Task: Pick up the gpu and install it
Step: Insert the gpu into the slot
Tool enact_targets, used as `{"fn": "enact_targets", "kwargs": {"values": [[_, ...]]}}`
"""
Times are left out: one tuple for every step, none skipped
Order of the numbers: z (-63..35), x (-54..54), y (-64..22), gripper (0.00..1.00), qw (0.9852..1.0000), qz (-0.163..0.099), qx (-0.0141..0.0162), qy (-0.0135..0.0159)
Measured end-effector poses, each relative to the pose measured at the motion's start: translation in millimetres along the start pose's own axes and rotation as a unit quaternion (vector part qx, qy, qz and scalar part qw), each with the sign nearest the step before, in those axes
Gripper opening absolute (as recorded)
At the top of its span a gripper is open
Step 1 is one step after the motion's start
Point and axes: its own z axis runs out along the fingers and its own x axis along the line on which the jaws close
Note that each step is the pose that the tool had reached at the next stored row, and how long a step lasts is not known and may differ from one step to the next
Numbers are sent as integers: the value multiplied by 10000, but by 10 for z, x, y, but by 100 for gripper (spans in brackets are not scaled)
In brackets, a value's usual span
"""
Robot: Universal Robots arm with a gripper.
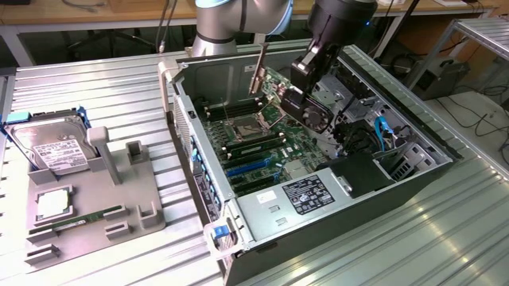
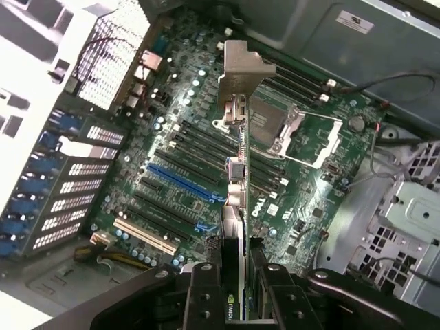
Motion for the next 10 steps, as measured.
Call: {"fn": "enact_targets", "kwargs": {"values": [[1,0,0,26,10000,-92,2,7],[2,0,0,26,9998,-183,4,13],[3,0,0,26,9996,-274,6,20],[4,0,0,26,9993,-378,8,28],[6,0,0,26,9989,-470,10,35],[7,0,0,26,9985,-554,12,41],[8,0,-1,26,9978,-655,14,48],[9,0,-1,26,9972,-749,17,55],[11,0,-1,26,9963,-862,19,64],[13,0,-1,26,9953,-969,21,71]]}}
